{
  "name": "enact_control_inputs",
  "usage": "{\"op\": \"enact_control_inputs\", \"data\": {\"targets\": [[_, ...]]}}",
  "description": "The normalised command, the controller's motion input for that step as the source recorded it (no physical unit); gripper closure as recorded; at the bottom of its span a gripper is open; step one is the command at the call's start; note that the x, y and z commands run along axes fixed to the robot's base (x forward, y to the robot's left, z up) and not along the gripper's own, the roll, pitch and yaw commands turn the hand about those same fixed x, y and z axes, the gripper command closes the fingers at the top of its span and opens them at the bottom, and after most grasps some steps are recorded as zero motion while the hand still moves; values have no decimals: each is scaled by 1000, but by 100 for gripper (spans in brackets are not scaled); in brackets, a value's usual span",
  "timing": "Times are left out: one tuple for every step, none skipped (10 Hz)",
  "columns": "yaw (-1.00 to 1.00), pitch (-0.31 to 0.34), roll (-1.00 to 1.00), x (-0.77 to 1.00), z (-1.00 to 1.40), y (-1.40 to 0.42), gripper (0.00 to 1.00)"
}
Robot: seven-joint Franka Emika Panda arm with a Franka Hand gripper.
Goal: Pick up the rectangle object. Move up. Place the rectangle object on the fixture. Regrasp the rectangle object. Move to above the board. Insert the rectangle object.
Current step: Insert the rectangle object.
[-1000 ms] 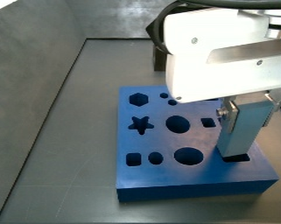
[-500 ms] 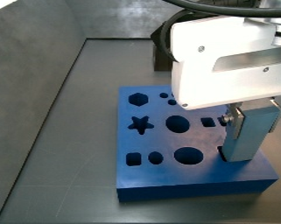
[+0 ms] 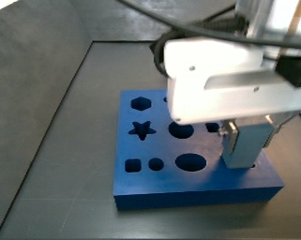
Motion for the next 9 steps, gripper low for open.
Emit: {"op": "enact_control_inputs", "data": {"targets": [[-31, -14, 46, 91, -1000, -137, 100], [-49, -17, 37, 80, -1000, -151, 100], [-54, -17, 34, 77, -1000, -154, 100], [-54, -20, 34, 74, -1000, -154, 100], [-54, -17, 34, 74, -1000, -157, 100], [0, 229, 0, 123, -663, -54, 100], [0, 0, 9, 0, 0, 0, 100], [0, 0, 9, 0, 0, 0, 100], [0, 0, 0, 0, 0, 0, 100]]}}
